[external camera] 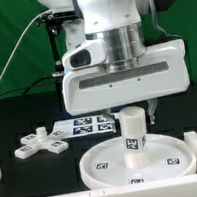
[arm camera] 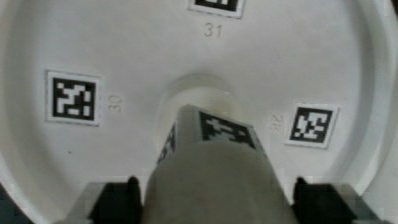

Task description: Assemble round table

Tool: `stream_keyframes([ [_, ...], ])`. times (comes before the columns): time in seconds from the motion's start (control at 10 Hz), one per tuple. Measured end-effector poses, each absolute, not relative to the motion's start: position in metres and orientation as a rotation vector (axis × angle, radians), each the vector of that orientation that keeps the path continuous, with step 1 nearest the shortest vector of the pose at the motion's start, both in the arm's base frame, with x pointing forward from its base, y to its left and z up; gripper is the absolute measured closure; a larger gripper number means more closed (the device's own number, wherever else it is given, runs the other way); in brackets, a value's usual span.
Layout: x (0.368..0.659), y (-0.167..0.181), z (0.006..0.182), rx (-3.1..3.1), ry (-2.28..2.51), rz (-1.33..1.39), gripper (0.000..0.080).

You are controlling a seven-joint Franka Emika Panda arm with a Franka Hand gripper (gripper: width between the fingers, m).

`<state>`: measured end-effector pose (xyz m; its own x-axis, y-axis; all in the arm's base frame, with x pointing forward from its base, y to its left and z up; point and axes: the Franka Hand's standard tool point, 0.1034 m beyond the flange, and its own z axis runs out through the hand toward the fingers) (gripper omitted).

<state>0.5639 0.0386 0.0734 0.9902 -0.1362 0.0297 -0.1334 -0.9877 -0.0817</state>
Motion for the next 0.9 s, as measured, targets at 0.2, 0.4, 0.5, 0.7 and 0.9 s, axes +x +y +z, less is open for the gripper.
stream_keyframes([
  [0.2,0.5652,0.0365,0.0729,-2.980,0.583,-0.089,0.0388],
  [0.4,0.5644,0.0348,0.0726,-2.850,0.940,-0.062,0.0387],
  [0.5,0.5636,0.0336,0.0723,-2.787,1.057,-0.070,0.0387],
  [0.7,0.5613,0.0340,0.0720,-2.640,1.325,-0.047,0.0387],
  [0.9,0.5601,0.0342,0.0720,-2.605,1.366,-0.038,0.0387],
])
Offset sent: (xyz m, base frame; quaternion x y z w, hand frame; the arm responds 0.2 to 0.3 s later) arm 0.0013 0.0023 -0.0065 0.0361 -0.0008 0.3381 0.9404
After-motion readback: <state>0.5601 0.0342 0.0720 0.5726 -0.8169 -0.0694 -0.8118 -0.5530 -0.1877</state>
